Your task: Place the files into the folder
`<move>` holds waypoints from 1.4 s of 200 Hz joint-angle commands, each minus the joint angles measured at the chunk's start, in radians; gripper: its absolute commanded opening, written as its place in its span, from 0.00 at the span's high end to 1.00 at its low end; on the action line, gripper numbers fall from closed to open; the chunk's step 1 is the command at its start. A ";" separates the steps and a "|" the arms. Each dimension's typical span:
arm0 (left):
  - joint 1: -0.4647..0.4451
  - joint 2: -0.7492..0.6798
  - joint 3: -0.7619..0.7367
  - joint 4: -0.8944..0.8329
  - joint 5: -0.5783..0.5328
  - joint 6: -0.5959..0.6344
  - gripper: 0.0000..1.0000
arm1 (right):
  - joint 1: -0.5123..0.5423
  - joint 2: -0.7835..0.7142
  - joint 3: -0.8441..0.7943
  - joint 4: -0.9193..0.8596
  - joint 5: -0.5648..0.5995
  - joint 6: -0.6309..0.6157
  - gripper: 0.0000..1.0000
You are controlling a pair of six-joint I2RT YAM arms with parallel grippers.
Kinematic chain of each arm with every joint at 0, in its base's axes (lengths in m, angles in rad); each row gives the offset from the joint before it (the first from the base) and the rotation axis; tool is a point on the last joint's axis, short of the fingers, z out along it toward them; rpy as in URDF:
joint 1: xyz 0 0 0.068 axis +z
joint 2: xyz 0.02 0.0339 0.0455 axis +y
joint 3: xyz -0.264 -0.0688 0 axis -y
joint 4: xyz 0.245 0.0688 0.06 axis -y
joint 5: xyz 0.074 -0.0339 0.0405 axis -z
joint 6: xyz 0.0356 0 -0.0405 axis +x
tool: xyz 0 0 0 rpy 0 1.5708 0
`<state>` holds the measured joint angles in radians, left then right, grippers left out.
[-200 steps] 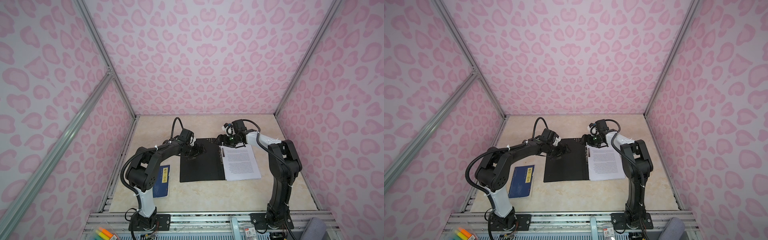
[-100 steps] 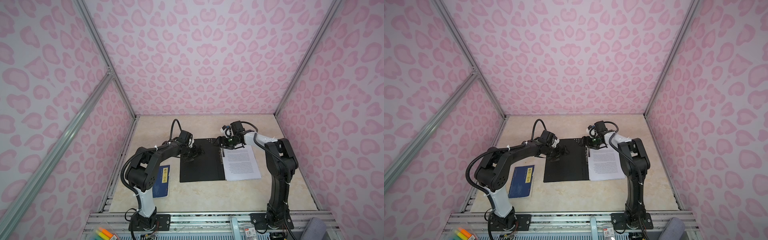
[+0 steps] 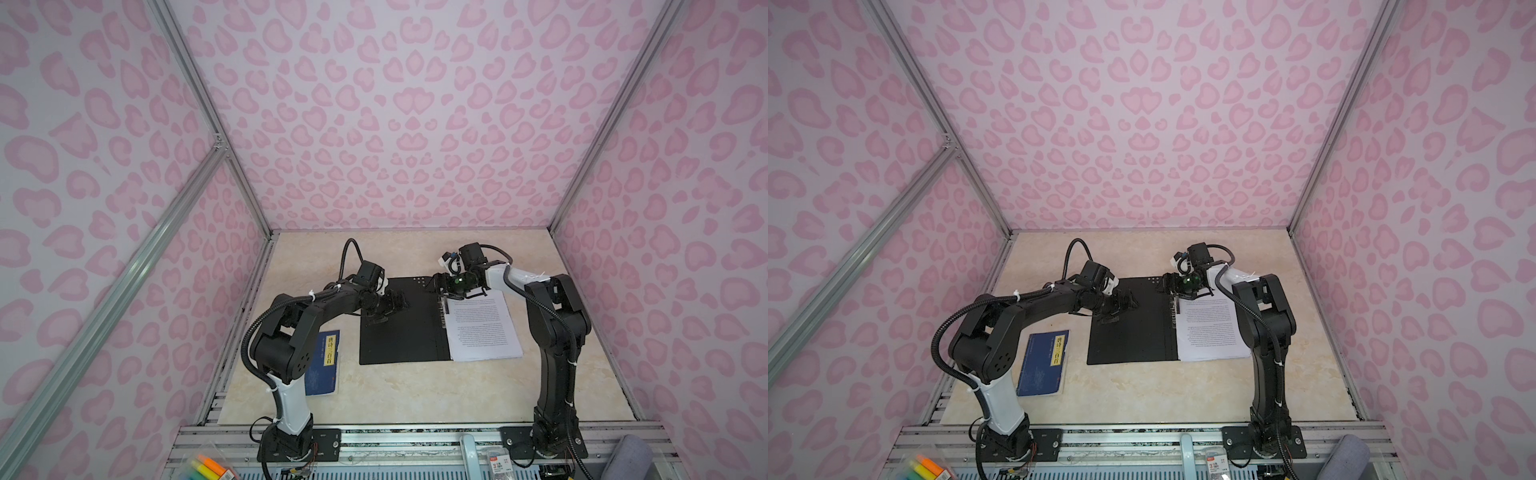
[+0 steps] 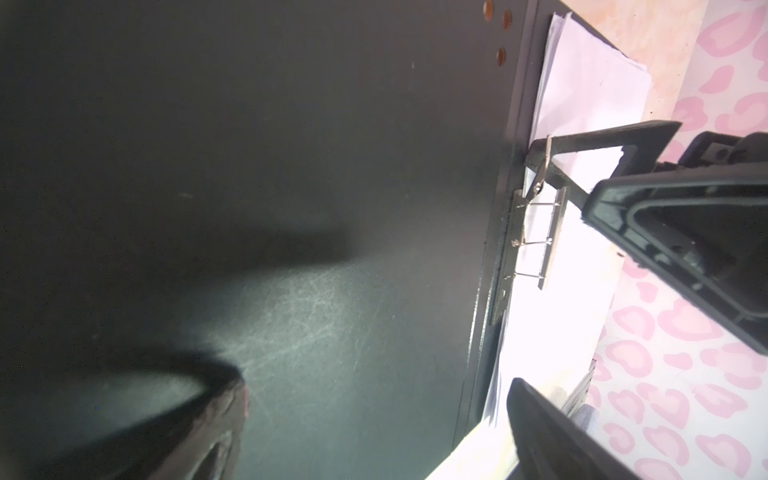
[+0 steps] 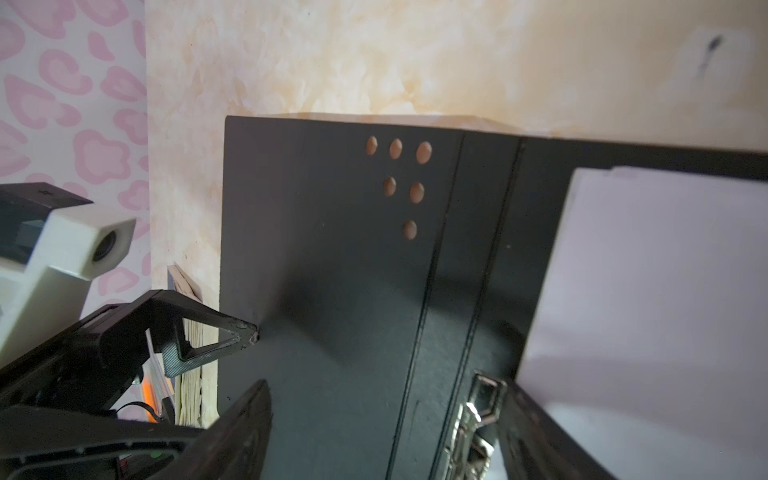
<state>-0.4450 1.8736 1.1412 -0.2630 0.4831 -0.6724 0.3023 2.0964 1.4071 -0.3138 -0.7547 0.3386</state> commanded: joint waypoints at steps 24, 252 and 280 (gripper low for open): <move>0.005 0.002 -0.002 -0.017 -0.021 -0.001 0.01 | -0.020 0.024 -0.026 0.113 -0.119 0.063 0.16; 0.009 -0.032 0.039 -0.027 -0.063 -0.023 0.00 | 0.016 -0.577 -0.301 -0.136 0.260 0.459 0.74; -0.017 -0.050 0.068 -0.045 -0.122 -0.023 0.01 | 0.052 -0.604 -0.307 -0.195 0.452 0.721 0.62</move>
<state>-0.4442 1.8477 1.1809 -0.2909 0.4225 -0.6922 0.3275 1.4948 1.0851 -0.4355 -0.5087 0.7780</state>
